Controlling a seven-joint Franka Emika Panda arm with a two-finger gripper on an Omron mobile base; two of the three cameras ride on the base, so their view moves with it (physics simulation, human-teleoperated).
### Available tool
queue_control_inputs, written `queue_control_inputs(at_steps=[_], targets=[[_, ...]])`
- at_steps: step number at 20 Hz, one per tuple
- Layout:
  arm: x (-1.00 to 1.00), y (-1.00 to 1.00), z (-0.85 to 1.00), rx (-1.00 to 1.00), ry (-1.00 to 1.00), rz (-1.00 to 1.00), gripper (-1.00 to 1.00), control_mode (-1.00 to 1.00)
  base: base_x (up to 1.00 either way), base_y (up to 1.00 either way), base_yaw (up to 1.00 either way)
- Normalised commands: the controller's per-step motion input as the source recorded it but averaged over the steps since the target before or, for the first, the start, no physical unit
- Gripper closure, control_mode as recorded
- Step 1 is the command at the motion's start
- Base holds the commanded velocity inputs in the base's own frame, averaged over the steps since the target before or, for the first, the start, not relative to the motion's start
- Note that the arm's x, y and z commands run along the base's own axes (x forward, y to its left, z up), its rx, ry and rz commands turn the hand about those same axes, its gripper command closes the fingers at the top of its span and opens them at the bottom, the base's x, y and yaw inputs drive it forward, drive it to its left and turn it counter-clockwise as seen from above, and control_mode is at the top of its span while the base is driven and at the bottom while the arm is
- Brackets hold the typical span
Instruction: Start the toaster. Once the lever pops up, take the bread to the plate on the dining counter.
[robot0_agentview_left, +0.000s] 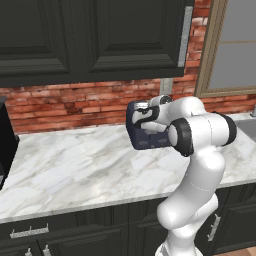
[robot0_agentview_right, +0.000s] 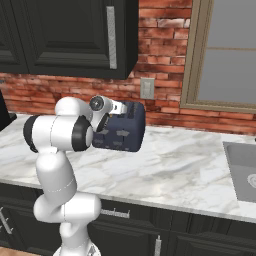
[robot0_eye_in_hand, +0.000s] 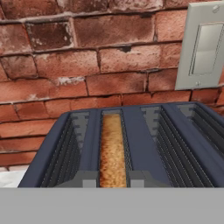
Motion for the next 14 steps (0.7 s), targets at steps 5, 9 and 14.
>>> queue_control_inputs(at_steps=[5, 9, 14], targets=[[0.00, 0.00, 0.00, 0.00, 0.00, 0.00, 1.00, -1.00, 0.00, 0.00, 0.00], [0.00, 0.00, 0.00, 0.00, 0.00, 0.00, 1.00, -1.00, 0.00, 0.00, 0.00], [0.00, 0.00, 0.00, 0.00, -0.02, 0.00, 1.00, -1.00, 0.00, 0.00, 0.00]])
